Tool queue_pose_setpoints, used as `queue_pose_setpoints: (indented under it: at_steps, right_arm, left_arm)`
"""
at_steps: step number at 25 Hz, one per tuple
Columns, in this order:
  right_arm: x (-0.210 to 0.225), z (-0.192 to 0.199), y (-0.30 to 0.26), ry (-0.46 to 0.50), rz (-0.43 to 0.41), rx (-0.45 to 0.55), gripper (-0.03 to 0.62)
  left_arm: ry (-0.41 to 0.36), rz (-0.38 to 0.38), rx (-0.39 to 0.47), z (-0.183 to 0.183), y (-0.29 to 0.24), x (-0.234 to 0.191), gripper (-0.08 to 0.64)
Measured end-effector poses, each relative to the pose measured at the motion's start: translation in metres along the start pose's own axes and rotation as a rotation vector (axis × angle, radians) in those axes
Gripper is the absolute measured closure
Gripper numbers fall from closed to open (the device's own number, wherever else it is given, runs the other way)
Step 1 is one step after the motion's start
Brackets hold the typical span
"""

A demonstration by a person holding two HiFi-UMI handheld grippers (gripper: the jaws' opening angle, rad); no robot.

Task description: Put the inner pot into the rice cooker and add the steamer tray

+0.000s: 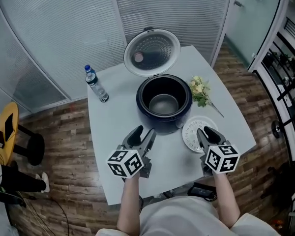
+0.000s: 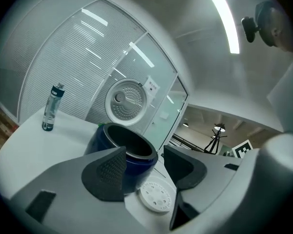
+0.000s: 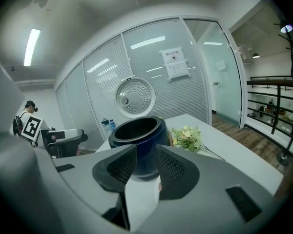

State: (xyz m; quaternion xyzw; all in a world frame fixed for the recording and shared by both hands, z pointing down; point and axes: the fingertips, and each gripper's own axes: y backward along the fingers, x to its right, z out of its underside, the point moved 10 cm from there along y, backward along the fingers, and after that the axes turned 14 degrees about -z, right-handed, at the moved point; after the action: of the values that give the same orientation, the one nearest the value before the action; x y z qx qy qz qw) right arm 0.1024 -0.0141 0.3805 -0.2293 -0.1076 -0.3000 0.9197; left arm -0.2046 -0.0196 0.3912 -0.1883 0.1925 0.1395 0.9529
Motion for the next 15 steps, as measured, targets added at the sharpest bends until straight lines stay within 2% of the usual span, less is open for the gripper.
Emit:
queue_pose_setpoints:
  at_steps: [6, 10, 13, 15]
  right_arm:
    - [0.007, 0.021, 0.036, -0.043, 0.075, 0.0, 0.46]
    - [0.013, 0.032, 0.052, -0.056, 0.111, -0.015, 0.46]
    - [0.023, 0.042, 0.056, -0.08, 0.122, -0.021, 0.46]
    - [0.033, 0.043, 0.057, -0.09, 0.122, -0.021, 0.46]
  left_arm:
    - [0.046, 0.068, -0.045, 0.028, 0.004, 0.011, 0.33]
    - [0.008, 0.087, -0.085, 0.042, 0.0, 0.013, 0.33]
    - [-0.007, 0.071, -0.109, 0.052, -0.003, 0.018, 0.33]
    - [-0.047, 0.062, -0.133, 0.06, -0.006, 0.024, 0.333]
